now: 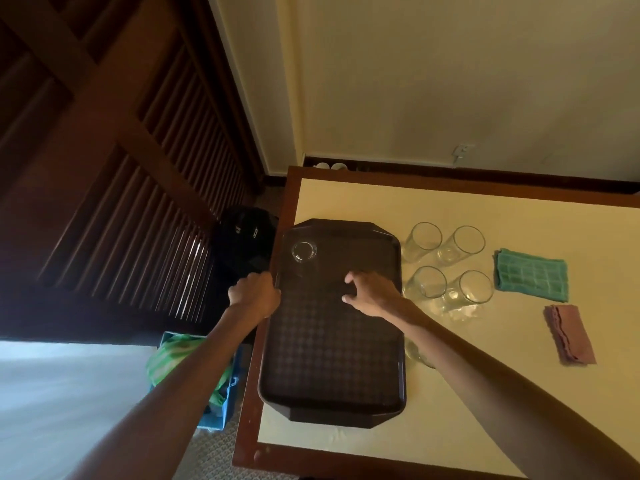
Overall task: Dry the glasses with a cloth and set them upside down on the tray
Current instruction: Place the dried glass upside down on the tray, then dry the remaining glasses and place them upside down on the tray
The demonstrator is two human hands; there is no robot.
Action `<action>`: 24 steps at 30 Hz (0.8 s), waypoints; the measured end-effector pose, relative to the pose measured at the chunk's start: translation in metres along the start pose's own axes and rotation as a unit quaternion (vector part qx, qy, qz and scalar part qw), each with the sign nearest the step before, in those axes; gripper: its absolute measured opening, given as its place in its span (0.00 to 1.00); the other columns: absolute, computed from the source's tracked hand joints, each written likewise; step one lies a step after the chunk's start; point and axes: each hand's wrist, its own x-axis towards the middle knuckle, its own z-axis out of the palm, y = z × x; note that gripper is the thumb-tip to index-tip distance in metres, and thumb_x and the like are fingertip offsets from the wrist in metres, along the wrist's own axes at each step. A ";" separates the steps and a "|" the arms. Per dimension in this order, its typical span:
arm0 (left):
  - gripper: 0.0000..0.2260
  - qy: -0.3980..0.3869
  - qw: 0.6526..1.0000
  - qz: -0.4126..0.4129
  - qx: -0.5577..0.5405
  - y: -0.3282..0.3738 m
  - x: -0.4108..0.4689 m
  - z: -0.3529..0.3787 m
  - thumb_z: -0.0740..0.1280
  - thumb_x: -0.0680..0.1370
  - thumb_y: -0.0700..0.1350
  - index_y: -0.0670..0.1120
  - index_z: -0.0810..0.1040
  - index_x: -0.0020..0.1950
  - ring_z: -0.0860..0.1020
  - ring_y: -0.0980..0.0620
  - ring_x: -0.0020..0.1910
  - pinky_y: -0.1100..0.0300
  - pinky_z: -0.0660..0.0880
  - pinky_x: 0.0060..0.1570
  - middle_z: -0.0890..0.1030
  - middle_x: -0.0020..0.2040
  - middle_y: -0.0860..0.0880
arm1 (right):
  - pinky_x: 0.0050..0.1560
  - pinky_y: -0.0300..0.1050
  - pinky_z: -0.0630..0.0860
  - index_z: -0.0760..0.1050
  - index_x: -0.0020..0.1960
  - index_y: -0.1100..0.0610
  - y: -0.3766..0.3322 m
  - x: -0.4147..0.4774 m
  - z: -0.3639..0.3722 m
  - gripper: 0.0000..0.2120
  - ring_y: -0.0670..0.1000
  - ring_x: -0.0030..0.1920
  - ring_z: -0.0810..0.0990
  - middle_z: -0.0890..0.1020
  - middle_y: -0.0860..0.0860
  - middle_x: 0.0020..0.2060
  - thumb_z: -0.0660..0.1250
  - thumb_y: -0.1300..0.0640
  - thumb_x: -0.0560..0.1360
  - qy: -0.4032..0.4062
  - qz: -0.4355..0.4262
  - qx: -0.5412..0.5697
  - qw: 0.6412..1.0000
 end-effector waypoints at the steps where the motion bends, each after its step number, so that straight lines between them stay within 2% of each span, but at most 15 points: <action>1: 0.18 -0.005 1.000 0.004 0.015 0.008 -0.006 -0.011 0.64 0.84 0.54 0.44 0.75 0.67 0.79 0.41 0.61 0.50 0.72 0.52 0.78 0.62 0.42 | 0.60 0.50 0.77 0.74 0.67 0.53 -0.001 -0.010 -0.011 0.20 0.53 0.61 0.81 0.81 0.51 0.62 0.68 0.46 0.78 0.007 -0.018 0.011 1.000; 5: 0.19 0.005 0.998 0.049 0.024 0.044 -0.026 -0.052 0.64 0.83 0.58 0.45 0.77 0.66 0.78 0.39 0.62 0.51 0.71 0.51 0.78 0.63 0.42 | 0.49 0.47 0.82 0.80 0.55 0.55 0.005 -0.051 -0.059 0.11 0.48 0.46 0.85 0.87 0.48 0.47 0.70 0.49 0.78 0.039 -0.058 0.122 0.990; 8: 0.16 0.046 0.992 0.117 -0.018 0.083 -0.040 -0.074 0.64 0.83 0.57 0.47 0.82 0.59 0.81 0.40 0.57 0.48 0.78 0.54 0.81 0.57 0.43 | 0.38 0.40 0.81 0.80 0.51 0.56 0.024 -0.088 -0.100 0.07 0.45 0.35 0.84 0.86 0.47 0.40 0.71 0.52 0.78 0.065 -0.084 0.204 0.973; 10: 0.14 0.076 0.982 0.161 -0.064 0.112 -0.049 -0.082 0.64 0.83 0.57 0.48 0.82 0.54 0.81 0.43 0.53 0.48 0.79 0.54 0.83 0.52 0.46 | 0.36 0.36 0.79 0.81 0.50 0.56 0.046 -0.109 -0.122 0.06 0.43 0.34 0.83 0.85 0.46 0.38 0.71 0.53 0.78 0.106 -0.078 0.246 0.960; 13: 0.11 0.107 0.955 0.237 -0.142 0.174 -0.067 -0.083 0.65 0.83 0.56 0.50 0.81 0.56 0.81 0.47 0.51 0.48 0.80 0.53 0.84 0.52 0.48 | 0.38 0.39 0.78 0.81 0.49 0.55 0.105 -0.142 -0.147 0.04 0.42 0.34 0.82 0.84 0.46 0.38 0.71 0.55 0.77 0.183 -0.030 0.287 0.940; 15: 0.10 0.104 0.939 0.278 -0.176 0.205 -0.074 -0.080 0.65 0.84 0.54 0.50 0.79 0.59 0.81 0.48 0.51 0.48 0.80 0.53 0.84 0.52 0.49 | 0.38 0.39 0.74 0.81 0.46 0.54 0.141 -0.152 -0.153 0.03 0.40 0.33 0.79 0.83 0.46 0.36 0.70 0.57 0.77 0.229 0.021 0.300 0.926; 19: 0.10 0.096 0.919 0.326 -0.201 0.288 -0.091 -0.057 0.65 0.84 0.55 0.53 0.77 0.62 0.81 0.52 0.49 0.51 0.81 0.54 0.82 0.51 0.51 | 0.36 0.37 0.71 0.79 0.51 0.56 0.242 -0.174 -0.135 0.06 0.49 0.45 0.81 0.83 0.50 0.45 0.68 0.55 0.77 0.270 0.171 0.301 0.899; 22: 0.11 0.101 0.911 0.342 -0.207 0.343 -0.098 -0.033 0.66 0.83 0.54 0.51 0.78 0.62 0.80 0.51 0.48 0.53 0.79 0.54 0.83 0.50 0.51 | 0.44 0.44 0.73 0.72 0.58 0.54 0.310 -0.177 -0.094 0.15 0.57 0.52 0.81 0.82 0.55 0.53 0.69 0.51 0.75 0.199 0.268 0.285 0.899; 24: 0.10 0.102 0.912 0.340 -0.206 0.375 -0.101 -0.015 0.67 0.83 0.53 0.51 0.79 0.62 0.80 0.50 0.47 0.51 0.79 0.54 0.82 0.46 0.53 | 0.49 0.47 0.72 0.66 0.62 0.57 0.341 -0.178 -0.063 0.23 0.59 0.57 0.78 0.77 0.57 0.57 0.71 0.48 0.74 0.150 0.300 0.252 0.908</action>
